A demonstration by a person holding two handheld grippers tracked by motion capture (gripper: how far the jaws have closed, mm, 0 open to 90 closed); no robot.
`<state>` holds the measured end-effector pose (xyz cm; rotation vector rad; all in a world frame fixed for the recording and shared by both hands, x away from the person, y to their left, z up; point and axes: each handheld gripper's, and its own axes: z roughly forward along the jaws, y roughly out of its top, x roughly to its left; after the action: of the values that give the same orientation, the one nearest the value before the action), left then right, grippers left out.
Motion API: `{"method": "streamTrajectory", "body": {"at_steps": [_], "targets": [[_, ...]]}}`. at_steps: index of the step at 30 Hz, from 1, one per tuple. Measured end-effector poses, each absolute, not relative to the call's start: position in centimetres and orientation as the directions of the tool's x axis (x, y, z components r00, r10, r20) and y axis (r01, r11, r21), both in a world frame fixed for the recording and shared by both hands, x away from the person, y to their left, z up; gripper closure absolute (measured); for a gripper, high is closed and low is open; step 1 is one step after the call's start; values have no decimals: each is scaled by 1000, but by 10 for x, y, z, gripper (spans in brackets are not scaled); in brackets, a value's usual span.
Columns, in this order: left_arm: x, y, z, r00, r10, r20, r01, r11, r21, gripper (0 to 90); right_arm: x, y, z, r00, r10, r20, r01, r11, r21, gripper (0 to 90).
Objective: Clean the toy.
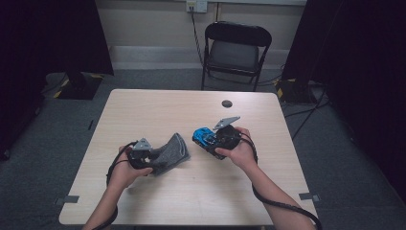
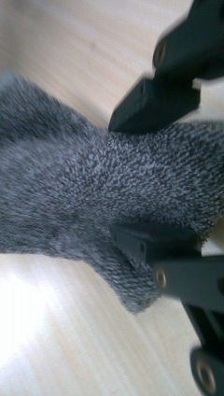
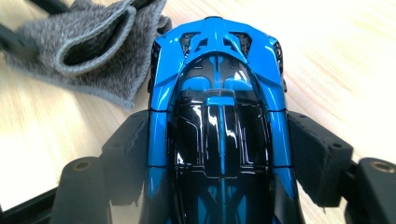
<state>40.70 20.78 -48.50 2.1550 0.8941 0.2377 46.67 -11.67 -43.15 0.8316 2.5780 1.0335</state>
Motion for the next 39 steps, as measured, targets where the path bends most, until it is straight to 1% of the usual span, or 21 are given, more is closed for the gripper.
{"method": "streamTrajectory", "body": {"at_steps": [1,3,4,5,6,7,8,11,14,17,21,23,31,36,39], "targets": [[408,206,-486,730,676,-106,527,-457,716,670,467,-116,-431,-811,586,-6,418,586,695,282],[412,201,-483,693,713,-106,551,-430,715,735,467,-115,-428,-810,587,-6,416,581,700,283],[416,196,-481,666,741,-81,553,-417,721,749,466,-114,-427,-811,585,-3,415,580,701,283],[420,190,-478,648,758,-74,557,-405,725,758,466,-113,-425,-811,585,-1,414,574,707,282],[424,184,-477,640,763,-90,562,-386,731,767,466,-111,-423,-815,579,0,409,575,709,283],[428,177,-476,642,760,-97,559,-378,738,770,465,-109,-421,-817,577,4,408,572,712,283],[431,169,-474,657,749,-88,552,-398,733,773,465,-107,-420,-817,577,2,403,568,717,283],[435,143,-471,676,724,-137,548,-370,750,775,464,-103,-417,-822,570,9,397,561,727,283],[436,123,-470,725,671,-158,520,-382,764,776,464,-99,-419,-821,570,11,401,563,722,282],[433,111,-467,756,630,-181,492,-364,791,778,466,-99,-423,-813,583,6,412,567,713,283],[429,103,-464,781,603,-163,467,-391,793,779,469,-105,-428,-800,600,16,431,556,711,282],[428,101,-466,781,598,-179,471,-376,798,780,470,-107,-429,-795,606,24,438,546,715,283],[419,82,-468,816,545,-192,455,-402,795,780,475,-105,-429,-784,621,17,446,544,711,283],[412,71,-473,842,490,-226,452,-412,792,781,479,-105,-426,-774,633,24,453,527,719,283],[410,66,-474,853,471,-225,443,-424,790,780,481,-105,-424,-770,637,28,455,520,723,283]]}}
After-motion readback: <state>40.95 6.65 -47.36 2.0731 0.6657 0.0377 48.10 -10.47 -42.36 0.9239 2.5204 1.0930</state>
